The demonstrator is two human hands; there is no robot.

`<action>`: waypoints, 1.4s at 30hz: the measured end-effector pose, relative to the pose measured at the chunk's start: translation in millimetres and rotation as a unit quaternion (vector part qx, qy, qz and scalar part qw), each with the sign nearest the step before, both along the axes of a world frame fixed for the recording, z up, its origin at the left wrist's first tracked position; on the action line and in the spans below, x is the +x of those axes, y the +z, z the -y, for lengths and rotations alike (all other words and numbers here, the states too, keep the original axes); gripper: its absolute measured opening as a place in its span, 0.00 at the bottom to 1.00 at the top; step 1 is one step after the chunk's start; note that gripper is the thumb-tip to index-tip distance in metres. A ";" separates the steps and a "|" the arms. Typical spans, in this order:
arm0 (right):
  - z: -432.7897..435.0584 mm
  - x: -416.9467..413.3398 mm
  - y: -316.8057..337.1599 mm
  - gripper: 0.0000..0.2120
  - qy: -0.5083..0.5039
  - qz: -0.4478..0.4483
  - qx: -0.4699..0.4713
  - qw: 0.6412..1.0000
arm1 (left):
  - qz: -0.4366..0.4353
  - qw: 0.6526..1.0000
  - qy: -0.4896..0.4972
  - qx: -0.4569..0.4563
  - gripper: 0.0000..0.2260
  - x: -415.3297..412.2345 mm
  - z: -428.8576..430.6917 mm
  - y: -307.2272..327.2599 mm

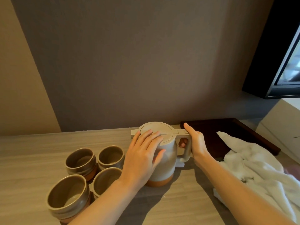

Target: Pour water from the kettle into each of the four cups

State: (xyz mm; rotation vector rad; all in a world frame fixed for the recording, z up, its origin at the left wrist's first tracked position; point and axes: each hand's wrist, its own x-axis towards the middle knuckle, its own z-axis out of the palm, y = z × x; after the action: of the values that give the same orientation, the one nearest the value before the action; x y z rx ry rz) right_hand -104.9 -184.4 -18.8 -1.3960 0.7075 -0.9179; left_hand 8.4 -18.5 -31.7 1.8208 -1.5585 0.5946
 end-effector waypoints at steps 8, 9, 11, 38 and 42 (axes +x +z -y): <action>-7.9 -8.0 -2.2 0.22 0.032 0.025 0.056 0.998 | -0.045 0.999 -0.004 -0.027 0.18 -3.9 -1.6 -1.2; -9.4 -8.5 -2.5 0.21 0.027 0.033 0.068 0.997 | -0.049 0.998 -0.008 -0.027 0.18 -4.3 -2.5 -1.6; -13.2 -8.1 -4.1 0.18 0.003 0.063 0.110 0.992 | -0.051 0.998 -0.014 -0.025 0.18 -4.9 -4.2 -1.7; -94.2 -68.2 85.8 0.14 -0.099 0.088 0.125 0.983 | -0.182 0.977 -0.055 -0.096 0.18 -61.8 -70.4 62.7; -109.0 -79.0 82.7 0.13 -0.105 0.074 0.110 0.986 | -0.256 0.962 -0.024 -0.096 0.21 -61.0 -103.2 48.9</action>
State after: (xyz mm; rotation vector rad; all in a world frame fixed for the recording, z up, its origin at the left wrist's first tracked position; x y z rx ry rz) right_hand -183.9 -75.3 63.8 -1.0616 0.8279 -1.0628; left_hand -52.6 84.7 17.2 1.6176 -1.1491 0.2140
